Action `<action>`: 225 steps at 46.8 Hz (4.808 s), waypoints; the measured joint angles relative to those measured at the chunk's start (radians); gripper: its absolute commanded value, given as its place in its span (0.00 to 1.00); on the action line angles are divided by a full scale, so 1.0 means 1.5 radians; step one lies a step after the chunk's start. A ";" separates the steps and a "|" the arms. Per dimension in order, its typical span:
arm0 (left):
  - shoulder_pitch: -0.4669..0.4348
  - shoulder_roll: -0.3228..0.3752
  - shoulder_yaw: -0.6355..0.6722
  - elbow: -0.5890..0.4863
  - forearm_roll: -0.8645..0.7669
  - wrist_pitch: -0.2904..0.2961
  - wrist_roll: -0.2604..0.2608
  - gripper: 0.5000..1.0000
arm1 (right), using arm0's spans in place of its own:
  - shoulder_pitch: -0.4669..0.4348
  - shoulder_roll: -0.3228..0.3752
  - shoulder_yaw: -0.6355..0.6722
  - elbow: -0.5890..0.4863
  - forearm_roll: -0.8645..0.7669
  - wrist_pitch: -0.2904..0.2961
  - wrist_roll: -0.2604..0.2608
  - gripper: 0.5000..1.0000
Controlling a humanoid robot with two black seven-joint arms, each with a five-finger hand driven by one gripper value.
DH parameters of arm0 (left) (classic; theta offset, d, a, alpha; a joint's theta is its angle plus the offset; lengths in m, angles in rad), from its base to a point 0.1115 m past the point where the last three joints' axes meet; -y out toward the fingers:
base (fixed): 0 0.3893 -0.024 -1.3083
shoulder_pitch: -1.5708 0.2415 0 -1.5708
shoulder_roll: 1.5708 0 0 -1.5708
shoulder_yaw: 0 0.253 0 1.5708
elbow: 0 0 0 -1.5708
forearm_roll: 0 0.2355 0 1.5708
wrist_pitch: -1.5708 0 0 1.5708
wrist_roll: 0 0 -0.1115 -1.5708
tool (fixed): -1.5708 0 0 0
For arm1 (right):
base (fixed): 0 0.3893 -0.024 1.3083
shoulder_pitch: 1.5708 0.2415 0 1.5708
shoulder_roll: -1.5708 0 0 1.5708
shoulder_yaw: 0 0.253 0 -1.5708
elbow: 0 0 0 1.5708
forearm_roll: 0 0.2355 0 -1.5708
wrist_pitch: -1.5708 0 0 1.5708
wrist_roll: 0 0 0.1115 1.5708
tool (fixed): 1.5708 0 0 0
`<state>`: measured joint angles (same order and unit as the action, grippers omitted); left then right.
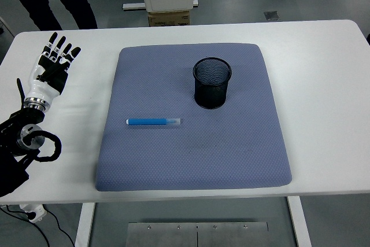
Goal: Left hand places marker in pen holder
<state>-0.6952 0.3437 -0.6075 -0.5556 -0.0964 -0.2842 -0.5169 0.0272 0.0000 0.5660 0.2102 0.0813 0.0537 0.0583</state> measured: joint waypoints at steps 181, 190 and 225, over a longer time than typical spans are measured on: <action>-0.427 0.058 0.734 -0.375 0.557 0.241 0.115 1.00 | 0.000 0.000 0.000 0.000 0.000 0.000 0.000 1.00; -0.426 0.058 0.736 -0.375 0.575 0.248 0.115 1.00 | 0.000 0.000 0.000 0.000 0.000 0.000 0.000 1.00; -0.420 0.058 0.736 -0.375 0.587 0.249 0.112 0.35 | 0.000 0.000 0.000 0.000 0.000 0.000 0.000 1.00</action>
<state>-1.3256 0.4311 0.4969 -1.1182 0.7839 0.0893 -0.3495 0.0277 0.0000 0.5660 0.2103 0.0813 0.0537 0.0583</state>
